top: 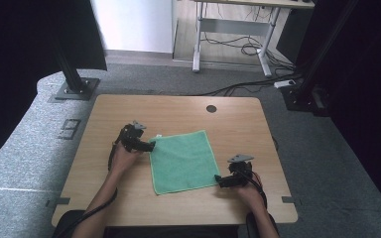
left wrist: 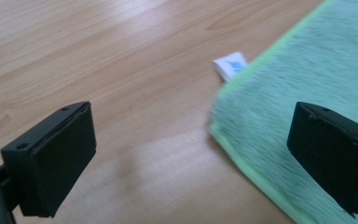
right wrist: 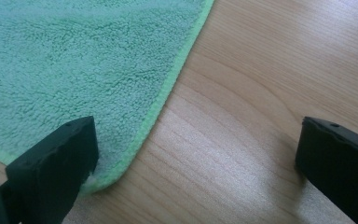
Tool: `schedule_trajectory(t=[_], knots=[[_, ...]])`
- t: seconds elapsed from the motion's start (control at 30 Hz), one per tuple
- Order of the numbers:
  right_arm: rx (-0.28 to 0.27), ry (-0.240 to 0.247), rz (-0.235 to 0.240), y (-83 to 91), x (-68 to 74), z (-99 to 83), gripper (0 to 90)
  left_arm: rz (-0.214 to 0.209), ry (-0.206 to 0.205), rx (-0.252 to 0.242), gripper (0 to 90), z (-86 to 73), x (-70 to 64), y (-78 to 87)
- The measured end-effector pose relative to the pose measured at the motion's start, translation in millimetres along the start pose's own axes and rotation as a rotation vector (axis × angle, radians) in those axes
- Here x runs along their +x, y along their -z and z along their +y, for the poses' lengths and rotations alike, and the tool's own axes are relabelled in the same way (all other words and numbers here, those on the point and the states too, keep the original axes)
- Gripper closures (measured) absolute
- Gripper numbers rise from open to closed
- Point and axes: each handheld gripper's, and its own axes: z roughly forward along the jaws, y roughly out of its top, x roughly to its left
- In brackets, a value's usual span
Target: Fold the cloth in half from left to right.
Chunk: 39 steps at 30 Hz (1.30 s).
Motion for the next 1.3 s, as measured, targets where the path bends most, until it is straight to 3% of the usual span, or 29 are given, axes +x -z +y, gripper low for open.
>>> schedule_trajectory(t=[0.2,0.3,0.43,0.57,0.8,1.0,1.1,1.3], knots=[[-0.003,0.005,0.004,-0.2,-0.4,-0.1,0.0,0.024,0.024,0.018,1.7,0.2,9.2,-19.6],[-0.005,0.007,0.006,-0.2,-0.6,-0.4,0.0,0.006,0.050,0.011,1.0,-1.7,11.8,-20.6],[-0.005,0.009,0.008,-0.3,-0.9,-0.3,0.0,-0.021,0.071,0.022,1.3,-5.6,14.7,-17.9],[-0.004,0.005,0.008,0.8,-1.0,-0.2,0.8,-0.031,0.066,0.022,1.2,-12.3,16.7,-12.3],[-0.004,-0.001,0.013,4.1,-0.1,2.1,1.0,-0.028,0.072,0.021,1.2,-25.3,18.0,-0.4],[-0.032,0.017,0.049,9.7,9.9,10.2,0.0,-0.018,0.081,0.021,1.3,-30.6,16.5,4.7],[-0.026,0.058,0.081,7.6,21.4,16.2,0.0,-0.016,0.085,0.020,1.5,-31.3,15.8,5.3],[-0.016,0.093,0.136,1.4,40.7,25.8,0.0,-0.016,0.085,0.020,1.5,-31.4,15.8,5.4]])
